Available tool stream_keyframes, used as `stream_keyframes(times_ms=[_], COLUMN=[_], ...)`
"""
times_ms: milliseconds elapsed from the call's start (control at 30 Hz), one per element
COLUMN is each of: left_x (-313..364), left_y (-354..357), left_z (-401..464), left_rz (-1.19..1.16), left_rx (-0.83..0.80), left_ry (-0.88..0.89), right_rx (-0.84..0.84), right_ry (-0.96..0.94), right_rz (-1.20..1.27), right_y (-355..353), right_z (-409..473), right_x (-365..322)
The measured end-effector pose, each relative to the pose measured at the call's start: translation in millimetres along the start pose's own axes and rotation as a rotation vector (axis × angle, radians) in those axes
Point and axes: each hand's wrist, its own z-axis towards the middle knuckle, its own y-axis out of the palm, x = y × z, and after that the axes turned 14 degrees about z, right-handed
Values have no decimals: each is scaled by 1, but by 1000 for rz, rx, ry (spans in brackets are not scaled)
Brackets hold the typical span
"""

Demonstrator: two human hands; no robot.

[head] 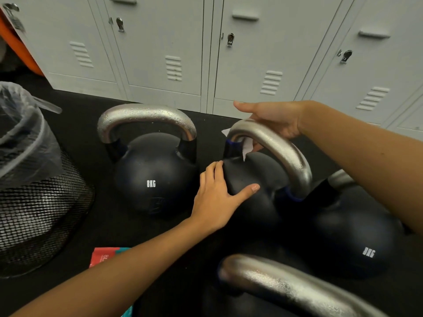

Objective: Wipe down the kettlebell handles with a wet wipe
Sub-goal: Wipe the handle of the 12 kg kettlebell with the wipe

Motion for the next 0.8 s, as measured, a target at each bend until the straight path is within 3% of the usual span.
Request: stream_keyframes(times_ms=[133, 300, 500, 700, 800], left_x=[-2, -4, -4, -3, -2], left_y=[-2, -2, -3, -2, -3], left_z=[3, 3, 2, 3, 2], left_rz=[6, 5, 11, 4, 11], left_rx=[-17, -21, -44, -39, -39], left_ry=[2, 7, 5, -6, -4], right_rx=[109, -21, -24, 281, 398], right_ry=[-52, -74, -246, -571, -615], right_rz=[-52, -182, -353, -557, -448], right_y=[5, 6, 15, 24, 23], right_z=[19, 14, -23, -50, -57], right_x=[2, -8, -15, 20, 38])
